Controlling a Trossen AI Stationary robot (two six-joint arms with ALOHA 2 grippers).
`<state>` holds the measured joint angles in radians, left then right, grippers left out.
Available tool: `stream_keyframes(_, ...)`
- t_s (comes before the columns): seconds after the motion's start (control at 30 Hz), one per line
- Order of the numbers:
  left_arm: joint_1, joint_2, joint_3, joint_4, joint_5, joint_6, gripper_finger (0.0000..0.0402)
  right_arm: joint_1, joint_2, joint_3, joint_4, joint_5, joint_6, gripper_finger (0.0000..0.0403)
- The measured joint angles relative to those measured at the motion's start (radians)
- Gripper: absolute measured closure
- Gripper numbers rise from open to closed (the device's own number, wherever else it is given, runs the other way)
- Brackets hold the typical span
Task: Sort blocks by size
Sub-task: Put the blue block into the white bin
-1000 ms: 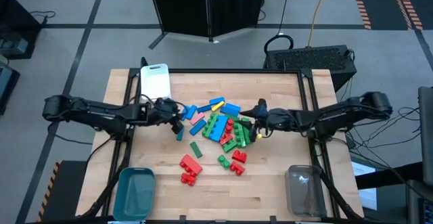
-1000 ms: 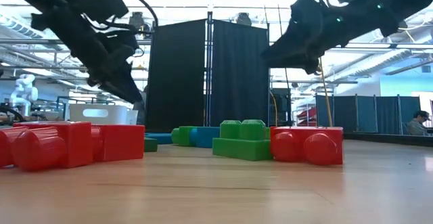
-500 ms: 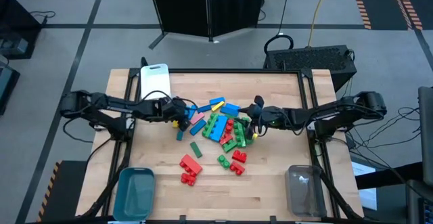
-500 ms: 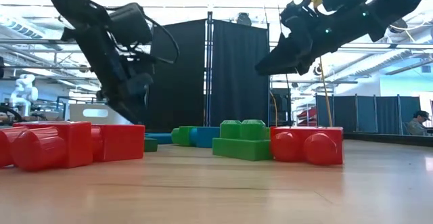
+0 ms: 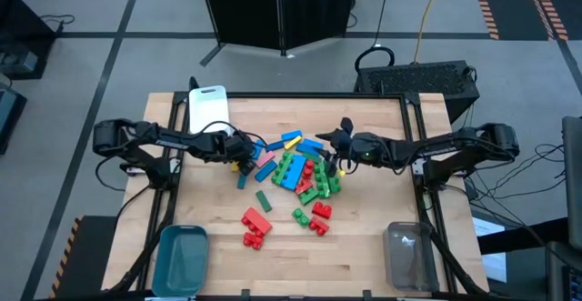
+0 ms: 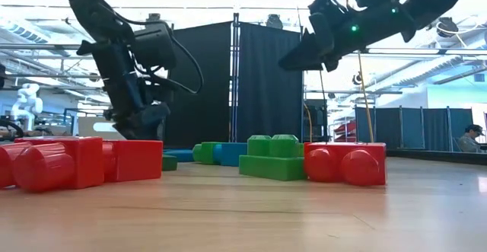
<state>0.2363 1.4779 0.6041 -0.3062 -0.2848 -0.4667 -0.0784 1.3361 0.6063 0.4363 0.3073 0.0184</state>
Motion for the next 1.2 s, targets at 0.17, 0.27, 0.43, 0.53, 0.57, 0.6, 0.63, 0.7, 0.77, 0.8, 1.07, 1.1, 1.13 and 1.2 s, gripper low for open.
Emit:
stream_keyframes(0.17, -0.001, 0.006, 0.001, 0.001, 0.0, 0.0, 0.016, -0.001, 0.0, 0.013, -0.033, 0.001, -0.048, 0.0227)
stream_keyframes(0.27, -0.001, 0.006, 0.001, 0.002, 0.001, 0.0, 0.0171, -0.001, 0.0, 0.013, -0.044, 0.002, -0.082, 0.0227)
stream_keyframes(0.43, -0.001, 0.006, 0.0, 0.015, 0.026, -0.002, 0.0216, -0.017, 0.0, 0.013, -0.045, 0.005, -0.162, 0.0227)
stream_keyframes(0.53, -0.001, 0.006, 0.0, 0.018, 0.04, -0.002, 0.0245, -0.042, 0.0, 0.013, -0.024, 0.006, -0.169, 0.0227)
stream_keyframes(0.57, -0.001, 0.006, 0.0, 0.019, 0.044, -0.002, 0.0254, -0.049, 0.0, 0.013, -0.013, 0.006, -0.169, 0.0227)
stream_keyframes(0.6, -0.001, 0.006, 0.0, 0.02, 0.046, -0.001, 0.0262, -0.055, 0.0, 0.013, -0.002, 0.006, -0.169, 0.0227)
stream_keyframes(0.63, -0.001, 0.006, 0.0, 0.02, 0.048, -0.001, 0.027, -0.061, 0.0, 0.013, 0.01, 0.005, -0.17, 0.0227)
stream_keyframes(0.7, -0.001, 0.006, 0.0, 0.021, 0.049, -0.001, 0.0283, -0.071, 0.0, 0.013, 0.023, 0.006, -0.176, 0.0227)
stream_keyframes(0.77, -0.001, 0.006, 0.003, 0.016, 0.049, -0.001, 0.0294, -0.078, 0.0, 0.013, 0.024, 0.006, -0.179, 0.0227)
stream_keyframes(0.8, -0.001, 0.006, 0.008, 0.009, 0.049, -0.001, 0.0297, -0.08, 0.0, 0.013, 0.024, 0.006, -0.18, 0.0227)
stream_keyframes(1.07, -0.001, 0.008, 0.107, -0.073, 0.049, 0.019, 0.0305, -0.088, 0.0, 0.013, 0.006, 0.004, -0.147, 0.0227)
stream_keyframes(1.1, -0.001, 0.008, 0.124, -0.086, 0.049, 0.026, 0.0305, -0.088, 0.0, 0.013, -0.006, 0.004, -0.132, 0.0227)
stream_keyframes(1.13, -0.001, 0.008, 0.144, -0.098, 0.049, 0.028, 0.0305, -0.088, 0.0, 0.013, -0.024, 0.004, -0.113, 0.0227)
stream_keyframes(1.2, -0.001, 0.008, 0.179, -0.132, 0.049, 0.033, 0.0305, -0.088, 0.0, 0.013, -0.062, 0.001, -0.079, 0.0227)
